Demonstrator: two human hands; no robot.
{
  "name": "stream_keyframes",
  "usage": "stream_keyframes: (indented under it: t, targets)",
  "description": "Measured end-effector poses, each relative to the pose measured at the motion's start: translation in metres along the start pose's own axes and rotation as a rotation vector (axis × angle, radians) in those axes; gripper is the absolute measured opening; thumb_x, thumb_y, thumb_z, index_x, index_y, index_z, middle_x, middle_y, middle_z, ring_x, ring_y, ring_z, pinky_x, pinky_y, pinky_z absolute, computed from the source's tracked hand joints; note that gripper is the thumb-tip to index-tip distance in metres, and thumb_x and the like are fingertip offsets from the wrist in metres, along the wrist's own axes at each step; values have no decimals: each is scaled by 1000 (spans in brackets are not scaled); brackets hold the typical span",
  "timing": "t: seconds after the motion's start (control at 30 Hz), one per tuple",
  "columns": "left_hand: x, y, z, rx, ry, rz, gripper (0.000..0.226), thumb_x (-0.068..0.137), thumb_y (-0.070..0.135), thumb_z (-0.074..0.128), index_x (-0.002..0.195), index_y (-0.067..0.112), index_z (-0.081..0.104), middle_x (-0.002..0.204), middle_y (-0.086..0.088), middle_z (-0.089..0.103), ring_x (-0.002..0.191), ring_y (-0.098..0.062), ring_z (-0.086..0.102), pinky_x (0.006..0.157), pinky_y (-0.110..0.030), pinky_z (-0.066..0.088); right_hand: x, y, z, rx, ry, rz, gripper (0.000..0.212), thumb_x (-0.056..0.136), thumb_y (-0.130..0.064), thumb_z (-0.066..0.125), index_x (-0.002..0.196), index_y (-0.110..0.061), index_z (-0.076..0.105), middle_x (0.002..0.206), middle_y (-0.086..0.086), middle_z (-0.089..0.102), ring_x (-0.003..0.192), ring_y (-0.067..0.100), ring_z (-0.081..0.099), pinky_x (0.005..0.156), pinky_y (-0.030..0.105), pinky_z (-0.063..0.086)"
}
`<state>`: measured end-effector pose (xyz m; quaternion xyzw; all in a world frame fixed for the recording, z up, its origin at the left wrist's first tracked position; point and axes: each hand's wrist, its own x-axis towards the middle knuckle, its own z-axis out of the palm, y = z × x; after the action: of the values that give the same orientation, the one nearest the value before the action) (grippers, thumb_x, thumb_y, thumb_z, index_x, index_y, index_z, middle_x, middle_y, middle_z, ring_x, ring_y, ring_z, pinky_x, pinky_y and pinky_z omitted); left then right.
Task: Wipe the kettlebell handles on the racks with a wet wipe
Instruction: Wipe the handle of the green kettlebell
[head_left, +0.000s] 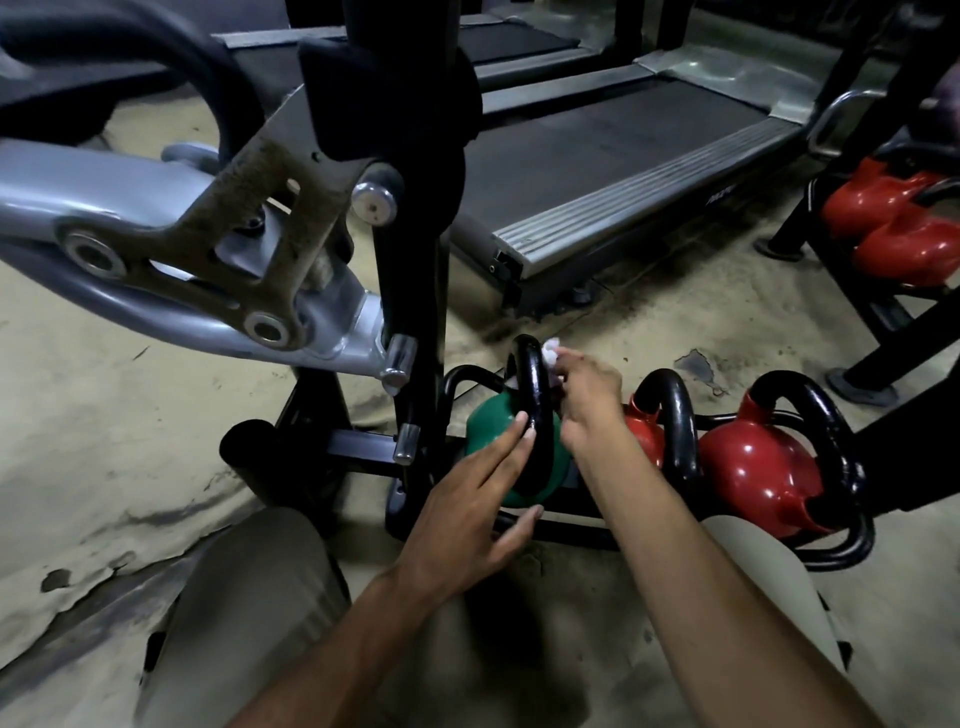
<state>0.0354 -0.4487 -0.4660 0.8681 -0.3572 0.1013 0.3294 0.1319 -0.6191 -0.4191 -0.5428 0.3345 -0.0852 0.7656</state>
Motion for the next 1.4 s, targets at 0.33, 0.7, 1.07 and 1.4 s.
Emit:
stream_keyframes:
  t: [0.33,0.7,1.07,1.4]
  targets:
    - [-1,-1,1,8,6,6,76,98,43,61,161,13,30,169,2,22,149,-13,36,121,-24,29,-20,-48,33,-1952,-648,-1111,18,81,-16,55,88,-8,70,95,16,70,97,37,67,74,42,58]
    - [0,1,-3,-65,25,-7,76,96,41,65,160,15,32,170,8,21,149,-7,35,118,-26,35,-12,-5,-12,-712,35,-652,7,89,-18,65,85,-19,71,84,-5,69,76,9,63,70,18,46]
    - [1,1,-1,-84,36,-3,76,95,39,68,159,14,35,169,7,25,150,-7,34,118,-32,39,-16,2,-7,119,-114,239,23,97,-8,50,77,-6,61,70,13,60,55,22,59,51,27,53]
    - [-3,-1,1,18,71,51,69,95,39,66,153,8,45,161,-6,41,141,-19,48,115,-30,41,-30,-36,17,-1866,-525,-1137,17,87,-21,60,93,-8,69,106,10,62,103,33,62,75,39,53]
